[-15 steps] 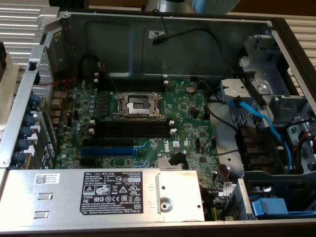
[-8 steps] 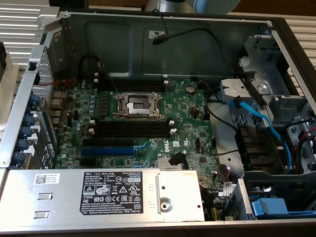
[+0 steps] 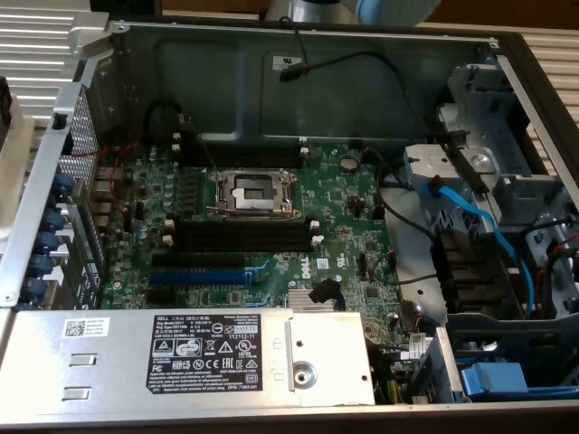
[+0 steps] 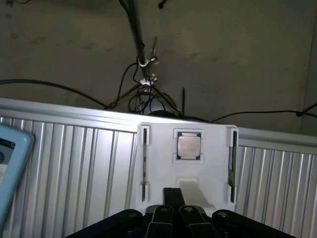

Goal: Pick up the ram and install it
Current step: 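Pick up the ram and move it above insertion slot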

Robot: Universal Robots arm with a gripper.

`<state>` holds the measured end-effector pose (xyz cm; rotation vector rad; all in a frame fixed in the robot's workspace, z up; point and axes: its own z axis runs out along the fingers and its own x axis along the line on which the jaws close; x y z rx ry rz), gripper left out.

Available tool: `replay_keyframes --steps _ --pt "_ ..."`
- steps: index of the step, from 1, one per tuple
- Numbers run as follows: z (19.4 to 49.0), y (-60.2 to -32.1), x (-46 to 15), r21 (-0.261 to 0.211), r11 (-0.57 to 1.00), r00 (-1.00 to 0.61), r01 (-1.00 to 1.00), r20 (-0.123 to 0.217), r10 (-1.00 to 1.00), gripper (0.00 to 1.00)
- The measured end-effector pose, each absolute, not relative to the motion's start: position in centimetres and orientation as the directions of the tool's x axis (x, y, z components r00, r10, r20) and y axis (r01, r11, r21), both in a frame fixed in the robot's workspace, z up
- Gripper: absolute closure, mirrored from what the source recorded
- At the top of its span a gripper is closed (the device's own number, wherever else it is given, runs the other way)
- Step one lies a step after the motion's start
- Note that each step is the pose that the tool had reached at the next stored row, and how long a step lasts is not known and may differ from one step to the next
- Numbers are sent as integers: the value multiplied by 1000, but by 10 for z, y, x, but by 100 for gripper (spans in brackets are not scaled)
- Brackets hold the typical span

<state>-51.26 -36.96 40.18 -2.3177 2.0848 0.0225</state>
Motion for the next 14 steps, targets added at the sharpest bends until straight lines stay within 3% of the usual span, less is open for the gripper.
replay_keyframes --steps 14 --pt "401 -373 -503 -7 -106 106 -994 -27 -994 90"
